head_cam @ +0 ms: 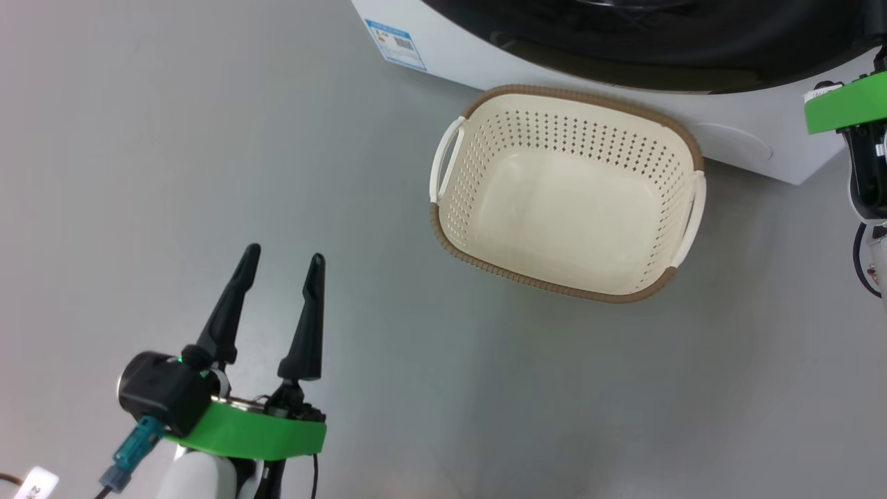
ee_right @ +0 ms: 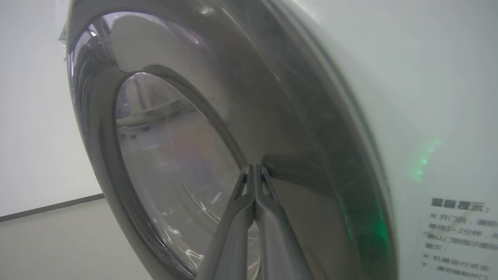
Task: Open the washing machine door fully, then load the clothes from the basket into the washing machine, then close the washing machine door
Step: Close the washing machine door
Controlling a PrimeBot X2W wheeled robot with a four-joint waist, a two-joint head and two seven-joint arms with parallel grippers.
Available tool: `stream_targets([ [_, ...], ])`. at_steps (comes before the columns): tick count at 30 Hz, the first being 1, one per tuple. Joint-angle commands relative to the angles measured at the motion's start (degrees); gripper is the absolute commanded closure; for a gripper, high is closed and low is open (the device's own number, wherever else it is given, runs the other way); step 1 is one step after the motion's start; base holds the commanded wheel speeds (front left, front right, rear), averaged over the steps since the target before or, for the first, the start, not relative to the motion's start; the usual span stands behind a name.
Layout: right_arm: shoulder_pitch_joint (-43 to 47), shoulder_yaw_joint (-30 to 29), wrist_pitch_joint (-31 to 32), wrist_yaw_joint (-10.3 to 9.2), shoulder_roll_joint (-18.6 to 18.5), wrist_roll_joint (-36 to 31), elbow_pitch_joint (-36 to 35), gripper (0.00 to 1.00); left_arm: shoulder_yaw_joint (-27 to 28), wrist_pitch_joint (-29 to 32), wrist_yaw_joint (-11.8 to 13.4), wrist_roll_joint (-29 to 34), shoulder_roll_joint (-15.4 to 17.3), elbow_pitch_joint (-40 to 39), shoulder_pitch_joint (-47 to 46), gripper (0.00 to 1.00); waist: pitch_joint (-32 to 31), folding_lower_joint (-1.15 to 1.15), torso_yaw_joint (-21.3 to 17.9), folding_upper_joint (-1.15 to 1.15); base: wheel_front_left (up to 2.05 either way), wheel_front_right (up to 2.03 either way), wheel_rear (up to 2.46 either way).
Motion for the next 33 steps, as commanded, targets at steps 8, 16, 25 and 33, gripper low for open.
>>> stream_targets([
  [8,-3.79,-2.58,-0.28,-0.02,0.19,-1.13,-1.36,1.00,1.12,-0.37,0.03,-1.31,0.78,-1.56,-2.05,0.00,2.13,-0.01,1.38,0.00,0.00,0.00,0.00],
  [16,-1.90,0.92,-0.28,-0.02,1.35,-0.98,-1.58,1.00,1.41,-0.37,0.03,-1.21,0.77,-0.08,-2.13,0.00,0.66,-0.01,0.16,0.00,0.00,0.00,0.00],
  [25,6.20,3.24,-0.28,-0.02,3.47,0.70,-4.63,0.22,2.64,-0.37,0.03,-0.88,1.65,3.44,-1.36,0.00,-3.75,-0.01,-3.11,0.00,0.00,0.00,0.00],
  [33,14.65,2.34,-0.28,-0.02,5.71,1.26,-7.55,0.00,4.57,-0.37,0.03,-0.63,4.37,6.26,-0.20,0.00,-8.94,-0.01,-7.96,0.00,0.00,0.00,0.00],
])
